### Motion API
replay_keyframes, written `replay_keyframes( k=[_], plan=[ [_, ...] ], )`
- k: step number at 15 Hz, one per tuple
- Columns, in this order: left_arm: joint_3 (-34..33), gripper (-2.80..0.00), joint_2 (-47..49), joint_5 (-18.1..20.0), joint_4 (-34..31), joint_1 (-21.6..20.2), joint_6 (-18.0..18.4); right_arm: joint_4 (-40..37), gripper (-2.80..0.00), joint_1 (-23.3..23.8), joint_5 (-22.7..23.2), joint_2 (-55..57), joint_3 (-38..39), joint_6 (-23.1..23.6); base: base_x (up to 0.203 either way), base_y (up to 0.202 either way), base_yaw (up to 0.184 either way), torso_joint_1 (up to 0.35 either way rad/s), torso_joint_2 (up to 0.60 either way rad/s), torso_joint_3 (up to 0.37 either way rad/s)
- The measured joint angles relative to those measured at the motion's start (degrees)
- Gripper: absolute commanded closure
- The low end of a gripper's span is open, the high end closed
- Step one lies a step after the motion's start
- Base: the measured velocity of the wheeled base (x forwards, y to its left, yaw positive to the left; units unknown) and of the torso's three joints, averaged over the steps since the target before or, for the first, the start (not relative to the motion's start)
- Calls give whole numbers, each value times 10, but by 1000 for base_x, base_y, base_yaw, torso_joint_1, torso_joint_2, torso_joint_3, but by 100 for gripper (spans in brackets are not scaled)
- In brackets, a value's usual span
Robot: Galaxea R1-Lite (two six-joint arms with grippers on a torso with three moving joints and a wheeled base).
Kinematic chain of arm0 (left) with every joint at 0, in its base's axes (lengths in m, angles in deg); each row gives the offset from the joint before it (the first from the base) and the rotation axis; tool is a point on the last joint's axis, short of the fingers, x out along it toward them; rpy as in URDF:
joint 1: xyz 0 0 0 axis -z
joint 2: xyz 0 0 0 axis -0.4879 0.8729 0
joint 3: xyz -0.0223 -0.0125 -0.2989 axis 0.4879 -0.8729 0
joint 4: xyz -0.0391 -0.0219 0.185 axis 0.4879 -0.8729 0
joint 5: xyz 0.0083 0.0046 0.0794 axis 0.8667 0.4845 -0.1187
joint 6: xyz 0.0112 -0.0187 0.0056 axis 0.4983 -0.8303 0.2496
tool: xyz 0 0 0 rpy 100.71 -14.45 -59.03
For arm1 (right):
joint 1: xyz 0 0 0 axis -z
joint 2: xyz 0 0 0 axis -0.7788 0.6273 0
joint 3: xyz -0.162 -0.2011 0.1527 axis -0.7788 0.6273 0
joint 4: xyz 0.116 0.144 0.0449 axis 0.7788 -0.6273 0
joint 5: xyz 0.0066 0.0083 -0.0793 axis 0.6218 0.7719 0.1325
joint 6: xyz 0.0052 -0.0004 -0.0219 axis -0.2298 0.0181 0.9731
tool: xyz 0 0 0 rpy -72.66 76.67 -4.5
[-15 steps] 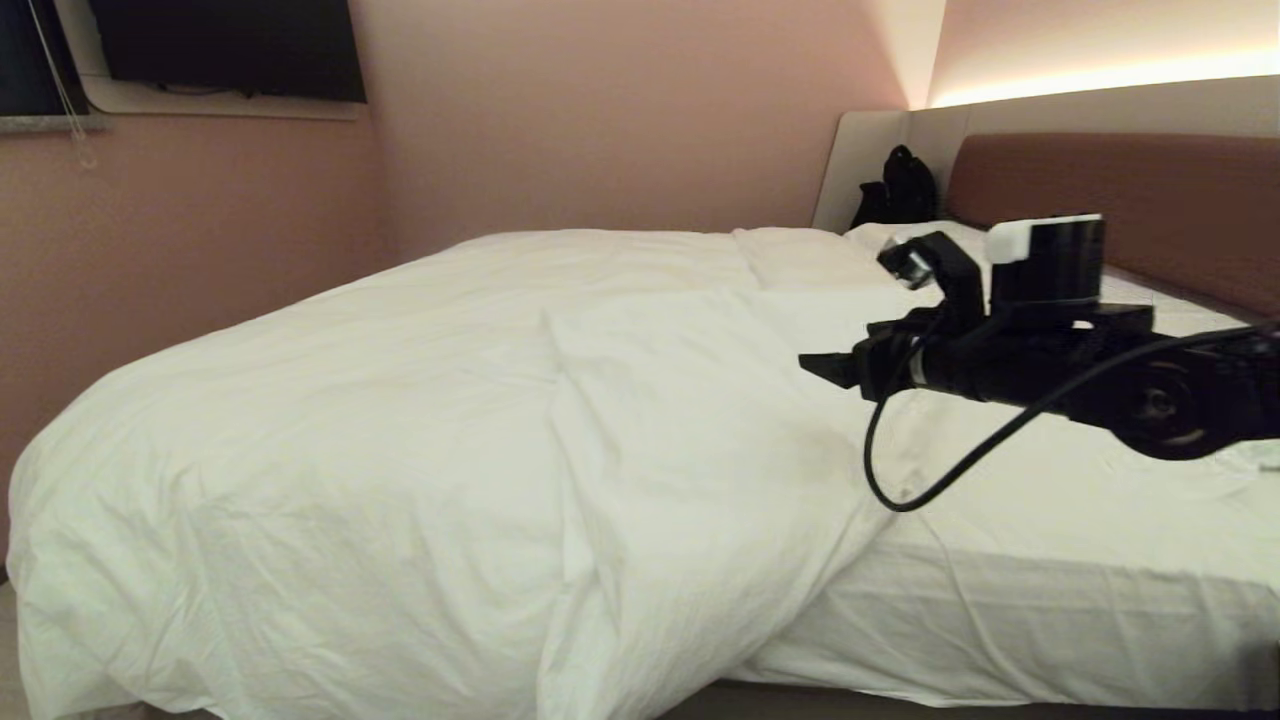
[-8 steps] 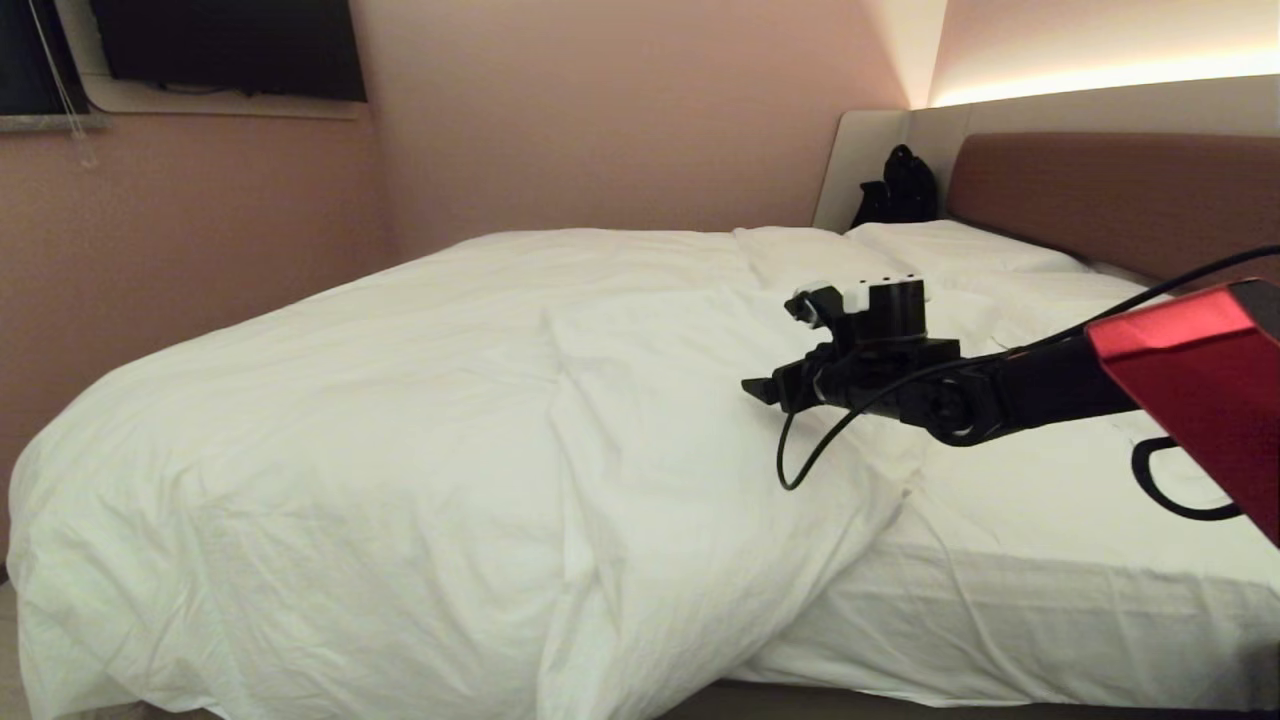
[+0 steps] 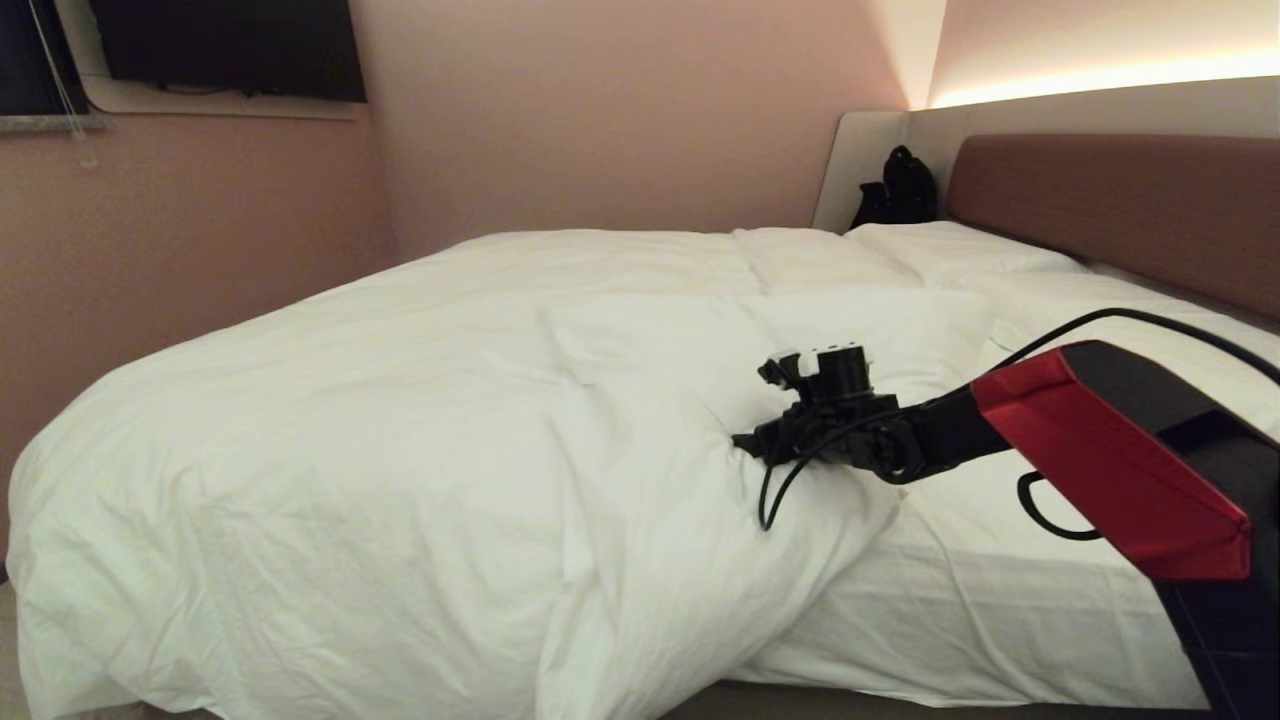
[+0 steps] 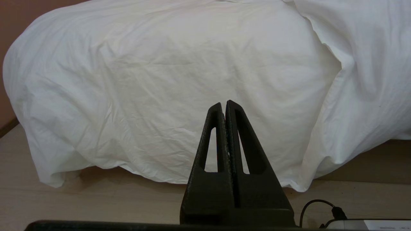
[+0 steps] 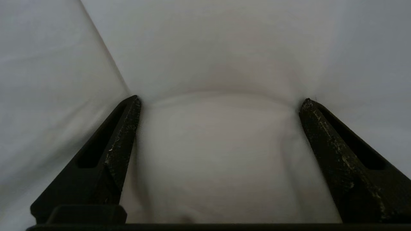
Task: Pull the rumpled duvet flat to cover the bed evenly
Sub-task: Flatten the corners of the folded blanket
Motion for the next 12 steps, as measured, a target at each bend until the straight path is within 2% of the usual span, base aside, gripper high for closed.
replay_keyframes(
  k=[7, 8, 12],
  plan=[
    [0, 0, 0, 0, 0, 0, 0, -32, -280, 4, -14, 75, -54, 1, 0, 0, 0, 0, 0, 0],
    [0, 0, 0, 0, 1, 0, 0, -37, 0, 4, -14, 79, -57, 1, 0, 0, 0, 0, 0, 0],
    [0, 0, 0, 0, 0, 0, 0, -44, 0, 5, -15, 85, -59, 2, 0, 0, 0, 0, 0, 0]
  ],
)
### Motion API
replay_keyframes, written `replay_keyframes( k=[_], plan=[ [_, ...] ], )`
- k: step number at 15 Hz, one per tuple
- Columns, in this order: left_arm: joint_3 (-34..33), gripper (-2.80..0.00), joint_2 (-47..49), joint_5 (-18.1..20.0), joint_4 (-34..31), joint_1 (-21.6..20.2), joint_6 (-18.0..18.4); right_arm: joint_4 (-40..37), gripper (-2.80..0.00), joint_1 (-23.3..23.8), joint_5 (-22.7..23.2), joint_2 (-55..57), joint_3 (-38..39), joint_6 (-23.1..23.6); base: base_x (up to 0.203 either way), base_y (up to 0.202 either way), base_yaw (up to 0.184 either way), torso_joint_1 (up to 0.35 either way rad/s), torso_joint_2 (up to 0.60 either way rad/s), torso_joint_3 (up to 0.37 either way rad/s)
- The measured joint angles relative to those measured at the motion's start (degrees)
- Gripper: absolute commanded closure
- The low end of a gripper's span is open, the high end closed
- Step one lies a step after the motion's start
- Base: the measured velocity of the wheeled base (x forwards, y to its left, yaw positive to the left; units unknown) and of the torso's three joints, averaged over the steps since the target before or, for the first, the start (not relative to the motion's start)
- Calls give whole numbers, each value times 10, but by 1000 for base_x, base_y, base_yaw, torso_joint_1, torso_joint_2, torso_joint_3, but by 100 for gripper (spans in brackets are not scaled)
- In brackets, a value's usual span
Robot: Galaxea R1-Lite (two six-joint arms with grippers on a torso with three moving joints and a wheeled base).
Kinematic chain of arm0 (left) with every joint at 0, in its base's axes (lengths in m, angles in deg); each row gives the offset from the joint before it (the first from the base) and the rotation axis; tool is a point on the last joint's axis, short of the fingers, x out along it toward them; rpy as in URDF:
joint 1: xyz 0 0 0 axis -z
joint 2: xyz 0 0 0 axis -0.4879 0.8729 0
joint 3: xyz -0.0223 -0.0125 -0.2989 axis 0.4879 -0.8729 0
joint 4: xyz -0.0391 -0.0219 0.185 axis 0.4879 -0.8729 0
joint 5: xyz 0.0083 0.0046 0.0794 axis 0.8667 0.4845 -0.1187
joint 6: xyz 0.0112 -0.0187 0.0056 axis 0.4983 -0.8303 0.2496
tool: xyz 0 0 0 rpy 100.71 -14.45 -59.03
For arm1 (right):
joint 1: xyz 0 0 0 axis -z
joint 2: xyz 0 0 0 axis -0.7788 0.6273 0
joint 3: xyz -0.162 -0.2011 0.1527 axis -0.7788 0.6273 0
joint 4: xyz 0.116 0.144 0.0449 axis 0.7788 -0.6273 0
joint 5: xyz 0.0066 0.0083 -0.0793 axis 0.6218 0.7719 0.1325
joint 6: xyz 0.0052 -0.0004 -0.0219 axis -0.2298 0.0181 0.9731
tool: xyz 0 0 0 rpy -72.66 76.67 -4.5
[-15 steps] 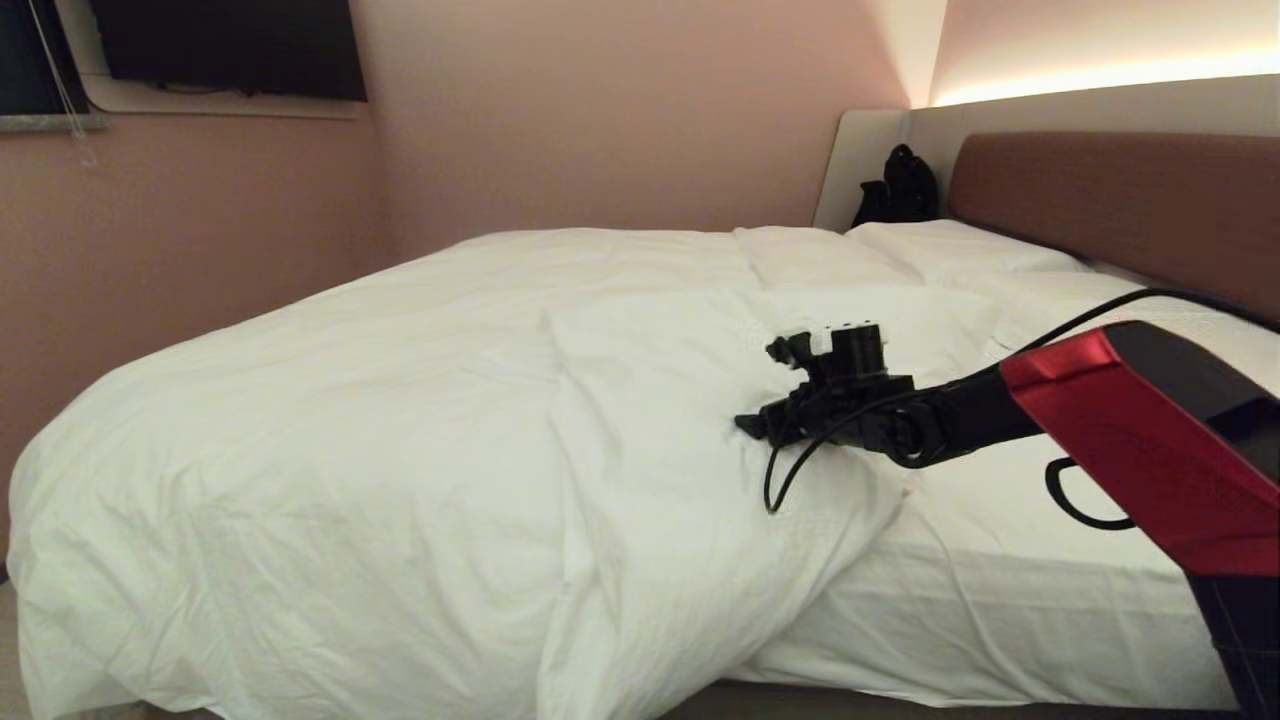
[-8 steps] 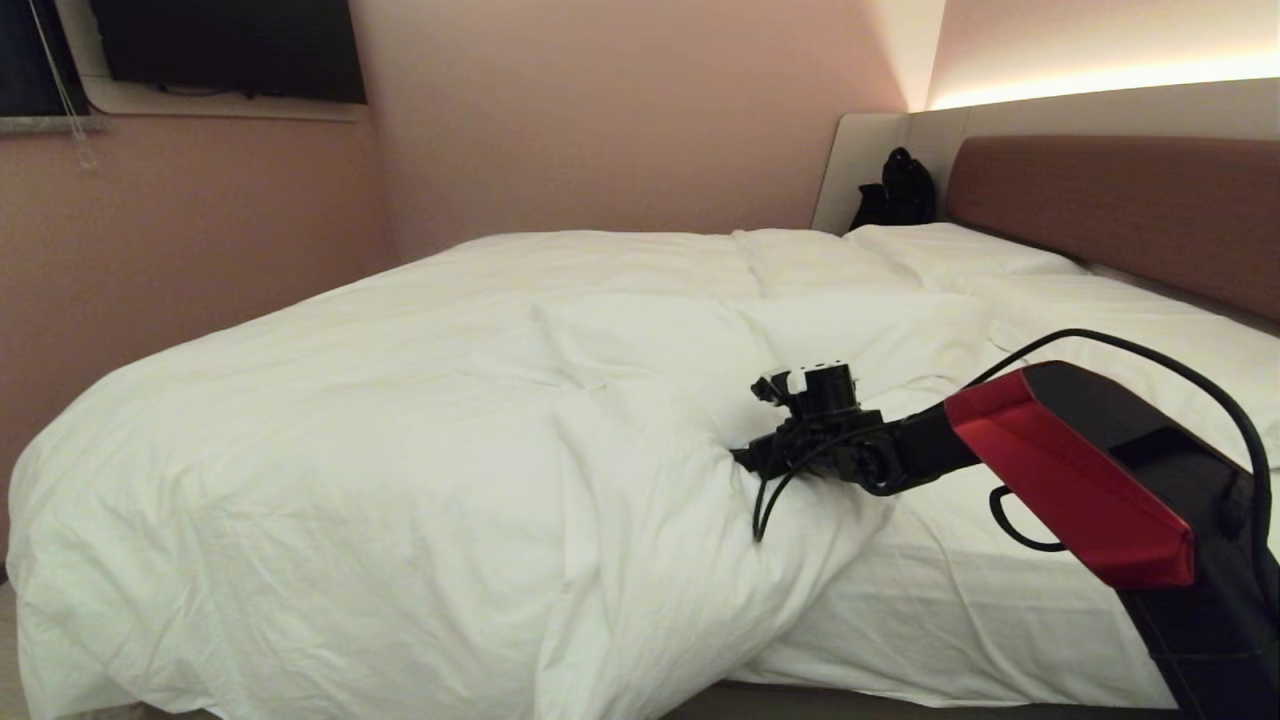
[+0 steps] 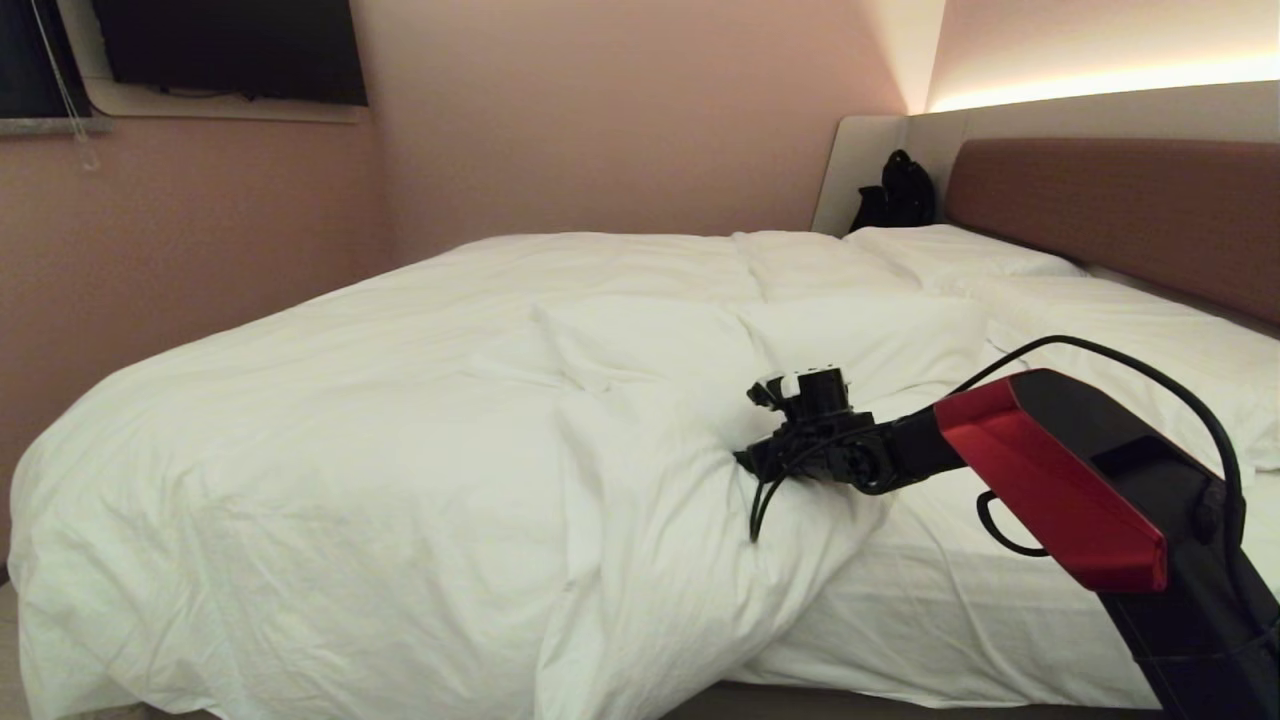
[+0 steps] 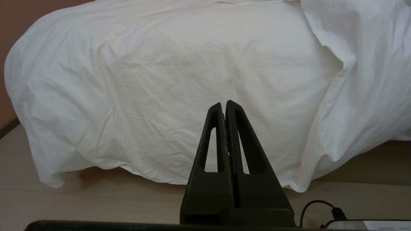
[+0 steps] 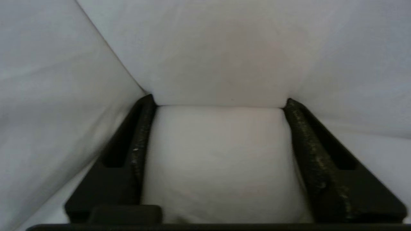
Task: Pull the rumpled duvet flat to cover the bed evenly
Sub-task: Flatten the corners of the folded blanket
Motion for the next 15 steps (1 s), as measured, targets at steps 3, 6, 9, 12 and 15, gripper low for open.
replay_keyframes(
  k=[3, 6, 9, 12, 15],
  plan=[
    [0, 0, 0, 0, 1, 0, 0, -2, 0, 1, 0, -1, 0, 0, 0, 0, 0, 0, 0, 0],
    [0, 0, 0, 0, 0, 0, 0, -3, 0, 1, -1, -5, 0, -1, 0, 0, 0, 0, 0, 0],
    [0, 0, 0, 0, 0, 0, 0, -4, 0, 3, -1, -16, 4, -2, 0, 0, 0, 0, 0, 0],
    [0, 0, 0, 0, 0, 0, 0, -6, 0, 9, 1, -37, 12, -2, 0, 0, 0, 0, 0, 0],
    [0, 0, 0, 0, 0, 0, 0, -6, 0, 10, 0, -45, 13, -2, 0, 0, 0, 0, 0, 0]
  ],
)
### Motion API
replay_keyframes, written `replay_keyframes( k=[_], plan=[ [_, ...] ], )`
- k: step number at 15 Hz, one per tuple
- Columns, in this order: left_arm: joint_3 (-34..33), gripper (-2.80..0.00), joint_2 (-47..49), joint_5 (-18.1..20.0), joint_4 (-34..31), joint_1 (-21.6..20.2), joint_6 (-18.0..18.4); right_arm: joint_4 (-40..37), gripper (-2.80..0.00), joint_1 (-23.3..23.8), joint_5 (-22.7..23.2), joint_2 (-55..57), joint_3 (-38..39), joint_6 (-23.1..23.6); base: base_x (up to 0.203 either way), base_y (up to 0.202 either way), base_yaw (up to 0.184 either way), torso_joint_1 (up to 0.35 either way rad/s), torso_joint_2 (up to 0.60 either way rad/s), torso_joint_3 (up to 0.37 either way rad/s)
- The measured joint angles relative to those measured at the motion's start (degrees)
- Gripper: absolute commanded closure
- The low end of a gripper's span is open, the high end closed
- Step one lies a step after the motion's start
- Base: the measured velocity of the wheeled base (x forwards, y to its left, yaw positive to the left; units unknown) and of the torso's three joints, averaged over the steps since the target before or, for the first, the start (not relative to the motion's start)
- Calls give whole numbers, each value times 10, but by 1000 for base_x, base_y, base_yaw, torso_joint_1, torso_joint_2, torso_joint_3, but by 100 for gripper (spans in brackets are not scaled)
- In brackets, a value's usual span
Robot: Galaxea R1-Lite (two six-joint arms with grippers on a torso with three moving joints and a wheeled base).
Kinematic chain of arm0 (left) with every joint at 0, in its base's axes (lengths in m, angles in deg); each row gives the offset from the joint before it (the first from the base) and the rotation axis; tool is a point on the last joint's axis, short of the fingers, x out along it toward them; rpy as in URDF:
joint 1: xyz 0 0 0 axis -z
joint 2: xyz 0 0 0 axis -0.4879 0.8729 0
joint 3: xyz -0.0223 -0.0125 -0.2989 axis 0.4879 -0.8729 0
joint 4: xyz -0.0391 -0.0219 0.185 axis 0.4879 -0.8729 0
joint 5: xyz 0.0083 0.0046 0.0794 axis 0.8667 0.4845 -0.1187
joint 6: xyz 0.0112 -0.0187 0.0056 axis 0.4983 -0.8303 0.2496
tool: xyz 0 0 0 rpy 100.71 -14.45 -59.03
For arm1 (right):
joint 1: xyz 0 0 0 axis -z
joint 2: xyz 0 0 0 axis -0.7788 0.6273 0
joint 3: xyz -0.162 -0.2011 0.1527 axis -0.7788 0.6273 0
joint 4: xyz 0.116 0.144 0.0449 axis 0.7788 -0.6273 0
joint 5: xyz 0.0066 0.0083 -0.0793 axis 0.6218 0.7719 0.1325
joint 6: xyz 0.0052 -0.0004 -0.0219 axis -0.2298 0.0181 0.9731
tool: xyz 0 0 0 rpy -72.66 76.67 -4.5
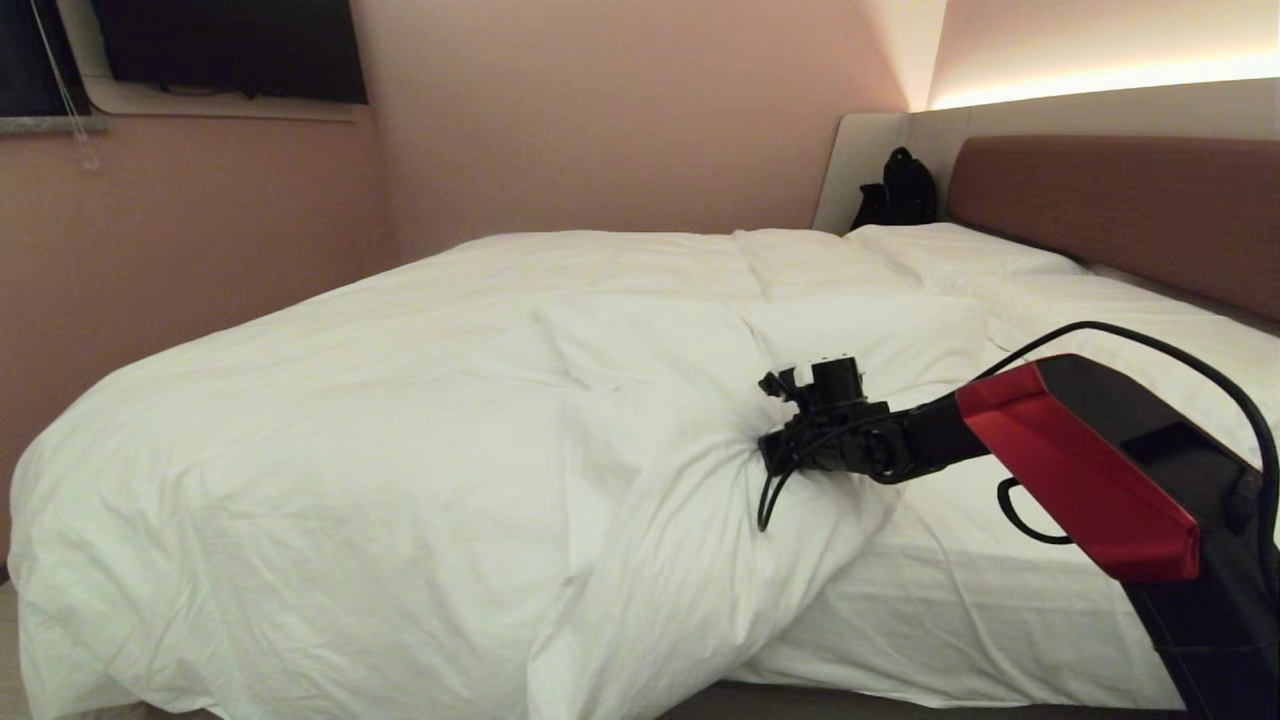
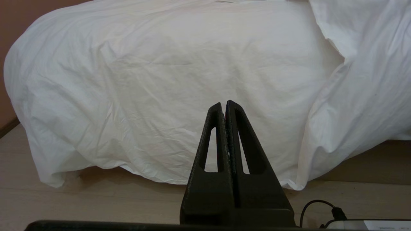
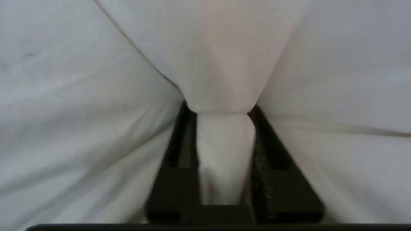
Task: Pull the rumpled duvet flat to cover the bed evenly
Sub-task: Flatten the corners of the folded blanket
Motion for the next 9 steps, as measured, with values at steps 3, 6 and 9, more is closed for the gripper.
replay_keyframes(
  k=[3, 6, 9],
  plan=[
    [0, 0, 0, 0, 1, 0, 0, 3, 0, 7, 1, -38, 34, -3, 0, 0, 0, 0, 0, 0],
    [0, 0, 0, 0, 0, 0, 0, 3, 0, 20, 3, -116, 93, -14, 0, 0, 0, 0, 0, 0],
    [0, 0, 0, 0, 0, 0, 0, 8, 0, 34, 5, -193, 159, -23, 0, 0, 0, 0, 0, 0]
  ],
)
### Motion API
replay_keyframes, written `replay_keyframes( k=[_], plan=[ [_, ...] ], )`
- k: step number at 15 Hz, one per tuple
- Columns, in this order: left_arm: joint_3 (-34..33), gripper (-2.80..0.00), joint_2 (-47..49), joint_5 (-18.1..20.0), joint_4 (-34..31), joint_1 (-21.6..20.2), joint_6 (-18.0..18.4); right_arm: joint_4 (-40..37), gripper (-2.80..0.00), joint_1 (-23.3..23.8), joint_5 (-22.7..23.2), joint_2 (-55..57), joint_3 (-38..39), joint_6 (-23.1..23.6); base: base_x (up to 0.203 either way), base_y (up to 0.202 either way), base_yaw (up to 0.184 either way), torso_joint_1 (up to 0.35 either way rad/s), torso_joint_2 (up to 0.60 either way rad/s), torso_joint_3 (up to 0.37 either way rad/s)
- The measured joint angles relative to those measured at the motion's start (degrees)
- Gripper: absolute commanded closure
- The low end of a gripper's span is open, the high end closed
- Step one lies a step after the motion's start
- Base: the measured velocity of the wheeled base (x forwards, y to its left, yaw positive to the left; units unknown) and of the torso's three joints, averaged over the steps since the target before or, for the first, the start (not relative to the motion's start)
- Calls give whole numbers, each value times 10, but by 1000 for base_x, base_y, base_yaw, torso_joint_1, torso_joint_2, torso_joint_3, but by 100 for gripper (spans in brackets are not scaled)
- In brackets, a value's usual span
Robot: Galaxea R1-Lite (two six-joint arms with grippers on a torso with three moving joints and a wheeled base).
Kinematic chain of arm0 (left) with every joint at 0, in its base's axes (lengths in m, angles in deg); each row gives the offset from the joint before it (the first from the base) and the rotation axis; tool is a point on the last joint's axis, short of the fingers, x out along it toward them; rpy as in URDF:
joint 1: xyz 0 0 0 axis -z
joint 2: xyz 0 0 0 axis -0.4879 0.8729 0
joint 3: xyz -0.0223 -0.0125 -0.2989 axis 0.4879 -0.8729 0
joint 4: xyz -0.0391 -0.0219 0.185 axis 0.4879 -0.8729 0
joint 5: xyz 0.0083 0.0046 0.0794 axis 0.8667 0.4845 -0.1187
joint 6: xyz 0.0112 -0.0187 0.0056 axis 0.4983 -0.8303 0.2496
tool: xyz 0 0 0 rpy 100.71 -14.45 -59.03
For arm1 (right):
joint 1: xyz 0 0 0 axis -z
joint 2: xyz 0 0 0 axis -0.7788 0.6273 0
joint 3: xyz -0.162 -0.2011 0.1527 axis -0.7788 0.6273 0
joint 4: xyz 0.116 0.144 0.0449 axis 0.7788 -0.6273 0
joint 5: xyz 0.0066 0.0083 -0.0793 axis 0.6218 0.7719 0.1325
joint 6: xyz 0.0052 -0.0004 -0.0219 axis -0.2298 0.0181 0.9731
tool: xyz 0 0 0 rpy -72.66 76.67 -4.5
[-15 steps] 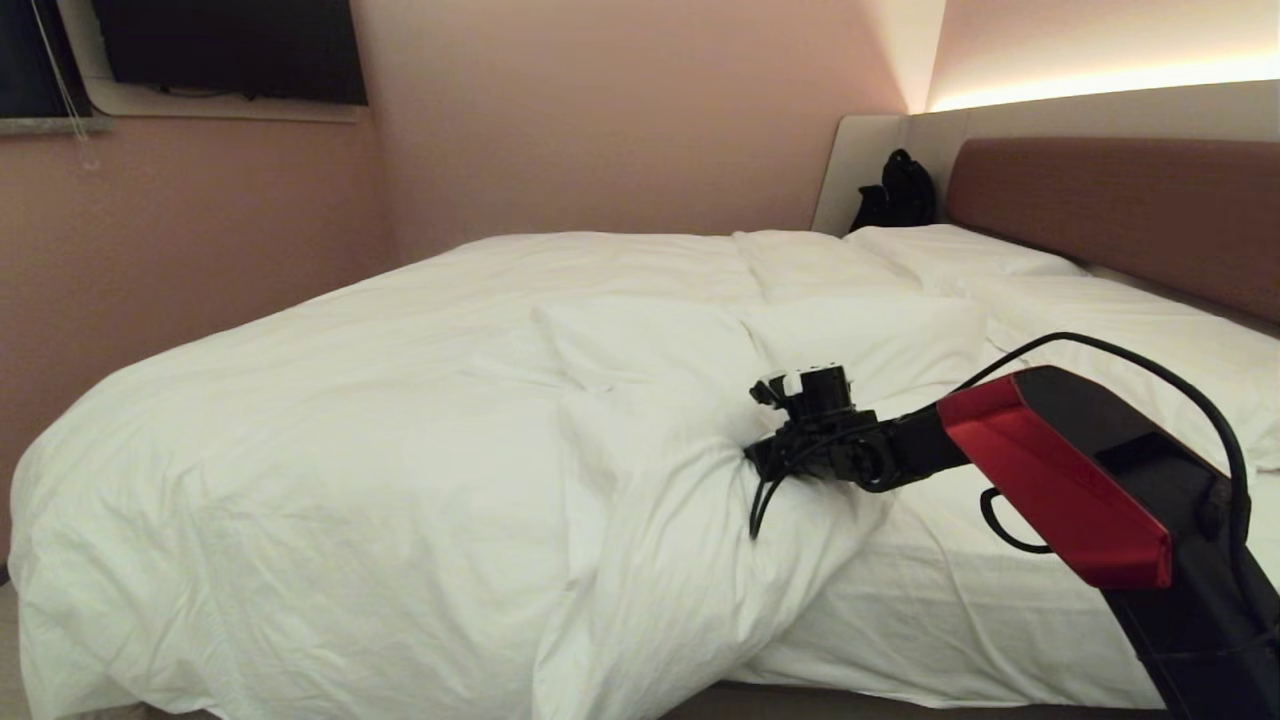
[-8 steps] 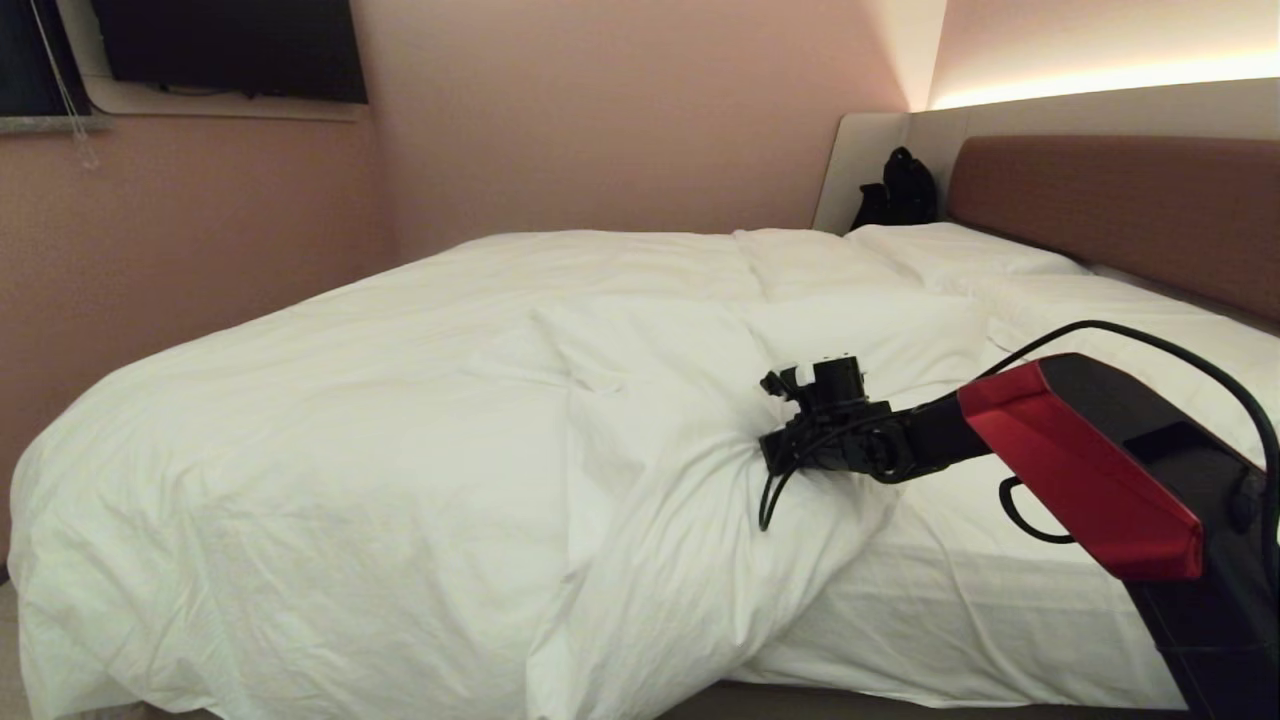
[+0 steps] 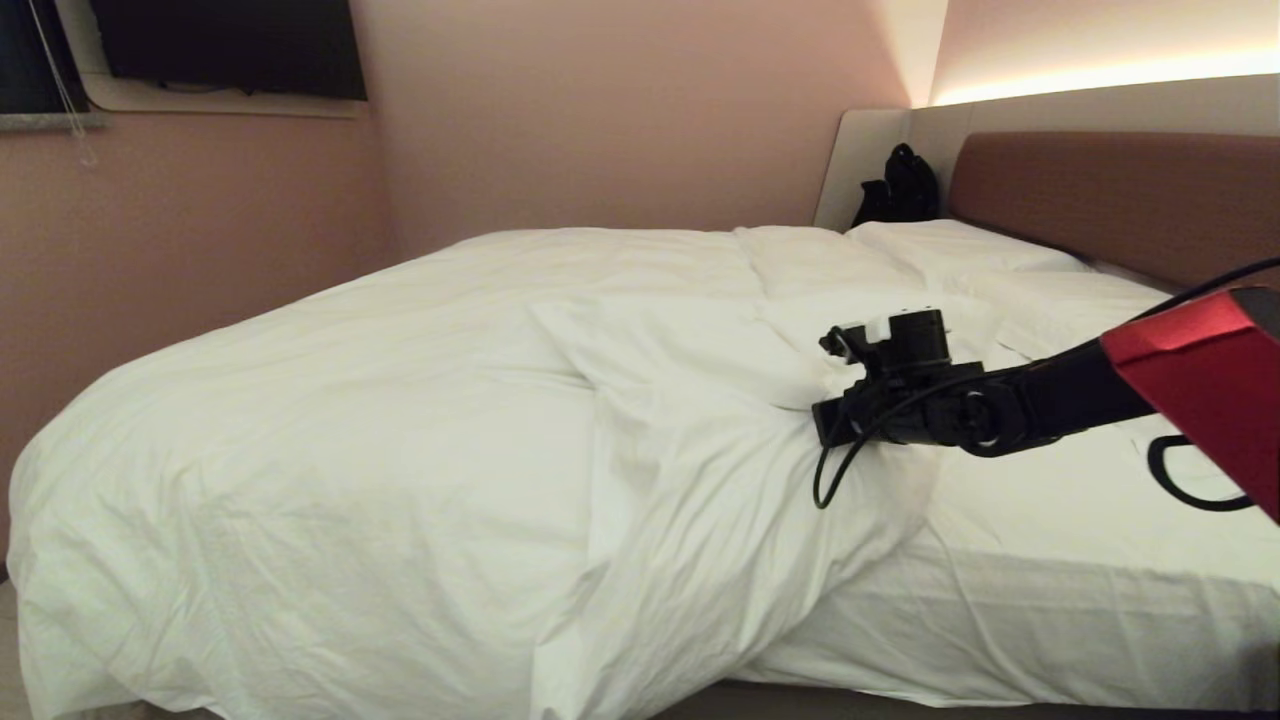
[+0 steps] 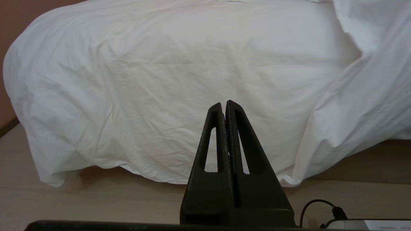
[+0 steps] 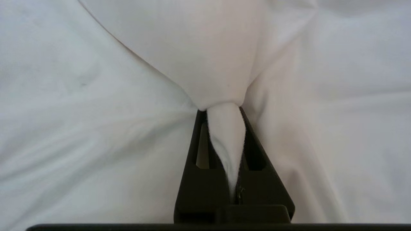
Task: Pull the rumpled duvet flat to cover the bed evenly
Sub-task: Flatten the corners of the folded blanket
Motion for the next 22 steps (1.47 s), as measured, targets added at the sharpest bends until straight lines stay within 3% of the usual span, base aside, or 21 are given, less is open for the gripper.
replay_keyframes(
  k=[8, 15, 20, 21, 22],
  plan=[
    [0, 0, 0, 0, 0, 0, 0, 51, 0, 15, 3, -131, 182, 17, 0, 0, 0, 0, 0, 0],
    [0, 0, 0, 0, 0, 0, 0, 151, 0, 21, -1, -171, 360, 34, 0, 0, 0, 0, 0, 0],
    [0, 0, 0, 0, 0, 0, 0, 228, 0, 27, -2, -175, 429, 36, 0, 0, 0, 0, 0, 0],
    [0, 0, 0, 0, 0, 0, 0, 241, -49, 27, -2, -174, 437, 35, 0, 0, 0, 0, 0, 0],
    [0, 0, 0, 0, 0, 0, 0, 250, -280, 27, -2, -173, 441, 33, 0, 0, 0, 0, 0, 0]
  ],
)
